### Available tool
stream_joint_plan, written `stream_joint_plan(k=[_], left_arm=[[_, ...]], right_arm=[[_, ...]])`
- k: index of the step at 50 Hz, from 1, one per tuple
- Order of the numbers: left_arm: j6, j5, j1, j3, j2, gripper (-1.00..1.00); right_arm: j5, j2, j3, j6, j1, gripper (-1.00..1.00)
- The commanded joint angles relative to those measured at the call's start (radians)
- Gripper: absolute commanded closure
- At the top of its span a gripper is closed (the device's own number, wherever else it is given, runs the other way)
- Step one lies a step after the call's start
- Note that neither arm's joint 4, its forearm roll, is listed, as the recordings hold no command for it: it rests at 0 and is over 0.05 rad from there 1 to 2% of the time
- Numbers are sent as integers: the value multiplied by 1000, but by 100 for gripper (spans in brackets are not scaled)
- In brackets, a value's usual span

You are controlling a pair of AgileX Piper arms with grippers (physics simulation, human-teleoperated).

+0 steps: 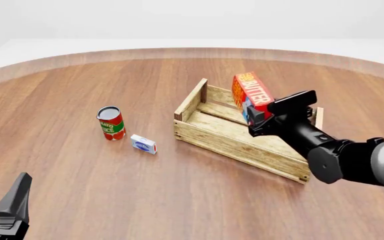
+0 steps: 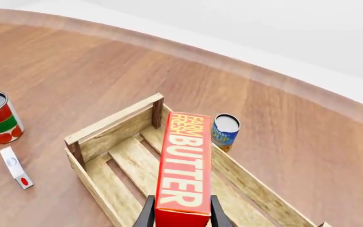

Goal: Pick up the butter and put it in the tray.

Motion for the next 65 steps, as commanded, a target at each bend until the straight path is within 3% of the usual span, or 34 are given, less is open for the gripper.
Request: stream_joint_plan(k=[1,65], left_arm=[[0,0,0,0,0,-100],[0,0,0,0,0,-100]], right_arm=[[-12,16,-25,18,7,100],[-82,214,-82,49,11,100]])
